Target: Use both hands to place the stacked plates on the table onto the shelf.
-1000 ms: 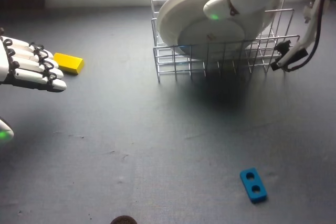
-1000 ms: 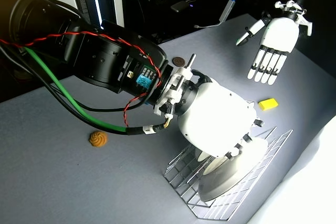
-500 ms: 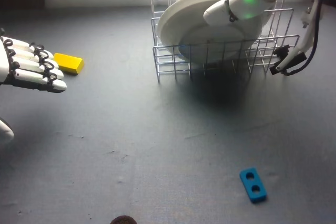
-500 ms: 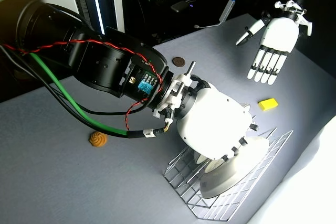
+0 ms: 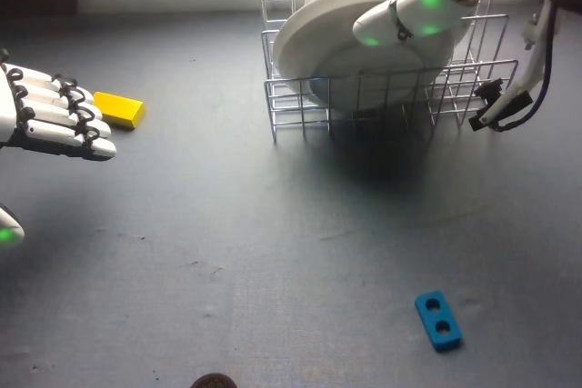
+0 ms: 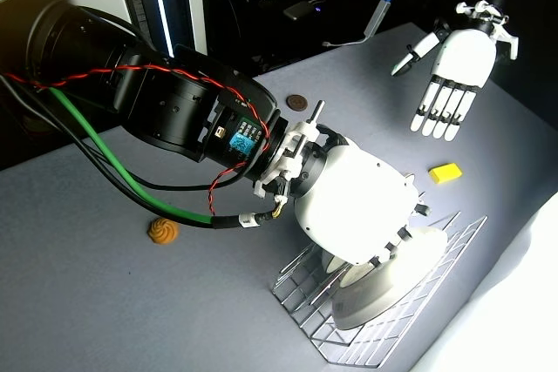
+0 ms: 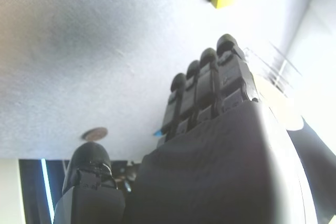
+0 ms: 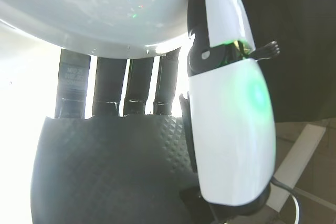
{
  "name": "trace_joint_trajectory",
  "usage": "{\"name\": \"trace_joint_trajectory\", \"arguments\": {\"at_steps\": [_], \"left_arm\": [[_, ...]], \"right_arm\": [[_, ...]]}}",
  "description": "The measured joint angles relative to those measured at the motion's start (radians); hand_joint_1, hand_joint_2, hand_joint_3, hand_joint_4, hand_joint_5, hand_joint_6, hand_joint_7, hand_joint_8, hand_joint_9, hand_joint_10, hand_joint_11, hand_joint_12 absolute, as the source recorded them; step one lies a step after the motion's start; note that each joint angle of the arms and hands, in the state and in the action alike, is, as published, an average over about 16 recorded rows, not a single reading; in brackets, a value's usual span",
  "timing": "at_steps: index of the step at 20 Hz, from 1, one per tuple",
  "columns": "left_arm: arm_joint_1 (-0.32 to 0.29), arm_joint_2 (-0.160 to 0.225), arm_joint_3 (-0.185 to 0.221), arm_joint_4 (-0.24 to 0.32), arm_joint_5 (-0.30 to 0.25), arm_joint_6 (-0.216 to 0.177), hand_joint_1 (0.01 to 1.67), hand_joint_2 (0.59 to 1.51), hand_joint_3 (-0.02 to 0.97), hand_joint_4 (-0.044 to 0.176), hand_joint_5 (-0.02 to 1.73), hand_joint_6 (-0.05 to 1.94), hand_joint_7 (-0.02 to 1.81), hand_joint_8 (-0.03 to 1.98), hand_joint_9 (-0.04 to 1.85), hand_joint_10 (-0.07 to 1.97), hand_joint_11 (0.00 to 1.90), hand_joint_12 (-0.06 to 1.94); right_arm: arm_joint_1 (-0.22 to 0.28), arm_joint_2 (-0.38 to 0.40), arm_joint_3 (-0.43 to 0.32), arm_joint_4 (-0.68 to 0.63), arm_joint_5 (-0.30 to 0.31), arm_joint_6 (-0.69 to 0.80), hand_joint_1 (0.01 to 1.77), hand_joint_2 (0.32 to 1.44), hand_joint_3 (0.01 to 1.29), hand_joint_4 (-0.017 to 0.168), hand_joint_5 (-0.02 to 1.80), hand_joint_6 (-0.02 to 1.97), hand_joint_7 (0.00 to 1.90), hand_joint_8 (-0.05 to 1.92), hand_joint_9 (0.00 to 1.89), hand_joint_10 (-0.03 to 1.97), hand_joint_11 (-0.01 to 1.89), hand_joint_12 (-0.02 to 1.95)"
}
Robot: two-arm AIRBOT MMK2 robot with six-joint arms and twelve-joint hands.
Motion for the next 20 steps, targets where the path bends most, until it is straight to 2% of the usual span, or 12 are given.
{"name": "trace_joint_trajectory", "arguments": {"at_steps": [4, 13, 20], "left_arm": [[0.0, 0.0, -0.001, 0.0, 0.0, 0.001, 0.01, 1.115, 0.017, 0.004, 0.02, 0.02, 0.02, 0.01, 0.02, 0.01, 0.02, 0.01], [0.0, 0.0, -0.003, 0.002, 0.0, 0.001, 0.01, 1.116, 0.017, 0.004, 0.02, 0.02, 0.02, 0.01, 0.02, 0.01, 0.02, 0.01], [-0.008, 0.0, -0.007, 0.003, -0.005, 0.003, 0.01, 1.112, 0.017, 0.004, 0.02, 0.02, 0.02, 0.01, 0.02, 0.01, 0.02, 0.01]], "right_arm": [[-0.001, -0.001, 0.0, -0.004, -0.001, 0.001, 1.21, 1.04, 0.02, 0.002, 0.92, 0.92, 1.08, 0.5, 1.2, 0.02, 0.73, 1.11], [0.014, -0.001, 0.0, -0.005, 0.001, 0.004, 1.08, 1.07, 0.01, -0.006, 0.87, 0.46, 1.07, 0.06, 1.08, 0.02, 0.6, 1.17], [0.045, 0.005, 0.001, -0.017, -0.002, 0.011, 1.01, 1.06, 0.01, -0.007, 0.86, 0.08, 1.04, 0.02, 1.02, 0.02, 0.5, 1.19]]}}
